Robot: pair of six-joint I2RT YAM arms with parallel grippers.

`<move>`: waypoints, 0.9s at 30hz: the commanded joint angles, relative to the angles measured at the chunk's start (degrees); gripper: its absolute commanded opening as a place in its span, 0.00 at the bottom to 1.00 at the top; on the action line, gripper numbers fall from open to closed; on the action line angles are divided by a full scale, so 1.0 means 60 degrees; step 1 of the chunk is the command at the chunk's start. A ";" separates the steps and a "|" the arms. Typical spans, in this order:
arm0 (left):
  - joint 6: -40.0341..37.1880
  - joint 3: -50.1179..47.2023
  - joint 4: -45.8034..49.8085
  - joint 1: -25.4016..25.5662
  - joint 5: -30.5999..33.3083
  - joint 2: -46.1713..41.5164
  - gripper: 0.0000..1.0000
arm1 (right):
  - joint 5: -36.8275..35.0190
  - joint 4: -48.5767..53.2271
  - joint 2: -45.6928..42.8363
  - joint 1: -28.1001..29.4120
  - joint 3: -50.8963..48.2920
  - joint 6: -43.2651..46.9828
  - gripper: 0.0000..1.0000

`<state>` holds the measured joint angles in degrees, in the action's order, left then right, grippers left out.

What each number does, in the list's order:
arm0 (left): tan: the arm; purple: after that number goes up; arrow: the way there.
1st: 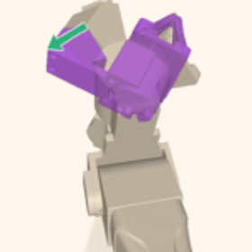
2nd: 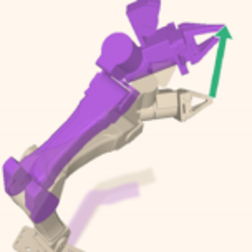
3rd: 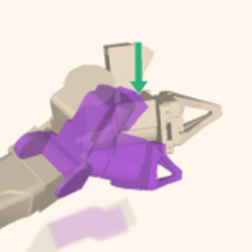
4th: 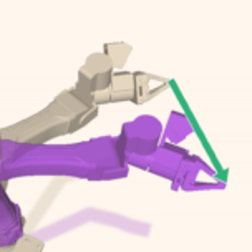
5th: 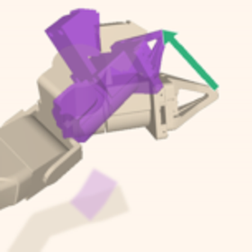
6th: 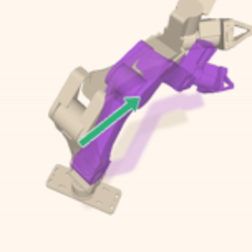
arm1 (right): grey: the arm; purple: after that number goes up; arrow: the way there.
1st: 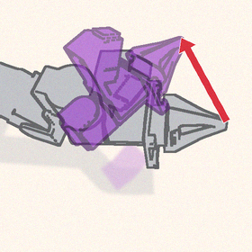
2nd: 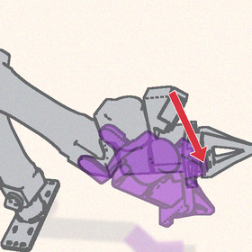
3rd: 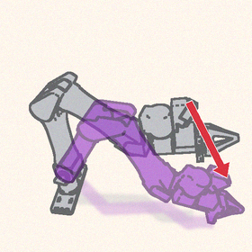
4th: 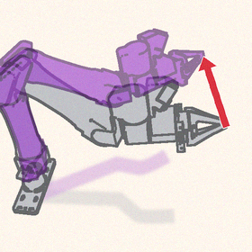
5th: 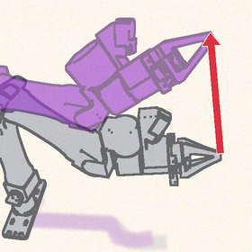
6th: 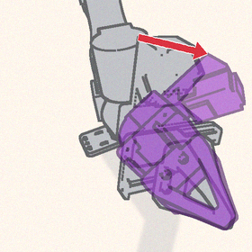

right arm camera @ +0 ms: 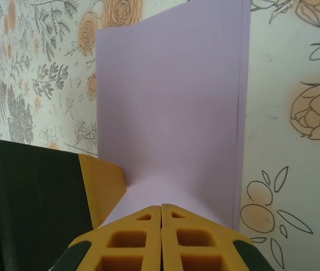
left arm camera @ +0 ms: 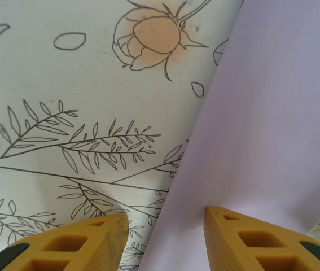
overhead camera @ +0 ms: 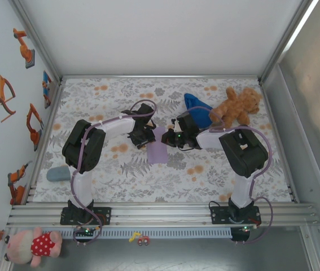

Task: Fold a paper plane with a square sheet of paper (pick it up from the middle)
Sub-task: Hold the square sheet of paper at the center of the table.

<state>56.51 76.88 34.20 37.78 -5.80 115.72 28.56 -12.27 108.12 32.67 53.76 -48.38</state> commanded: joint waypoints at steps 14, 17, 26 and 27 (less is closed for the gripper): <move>-0.0205 -0.0919 -0.0228 0.0084 0.0090 0.2262 0.44 | 0.0225 0.0067 0.0509 -0.0051 0.0110 0.0093 0.07; -0.0215 -0.0941 -0.0210 0.0090 0.0089 0.2248 0.44 | 0.0014 0.0290 0.0594 -0.0055 0.0013 0.0173 0.06; -0.0616 -0.0758 -0.0055 0.0046 0.0249 0.0452 0.44 | -0.1282 0.1998 0.0975 -0.0068 -0.0259 0.0760 0.02; -0.0703 -0.0668 -0.0011 0.0037 0.0324 0.0114 0.44 | -0.1404 0.2188 0.1014 -0.0068 -0.0233 0.0829 0.01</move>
<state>54.85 76.16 33.21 37.80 -5.87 113.67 27.86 -10.74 110.37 32.69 53.95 -46.37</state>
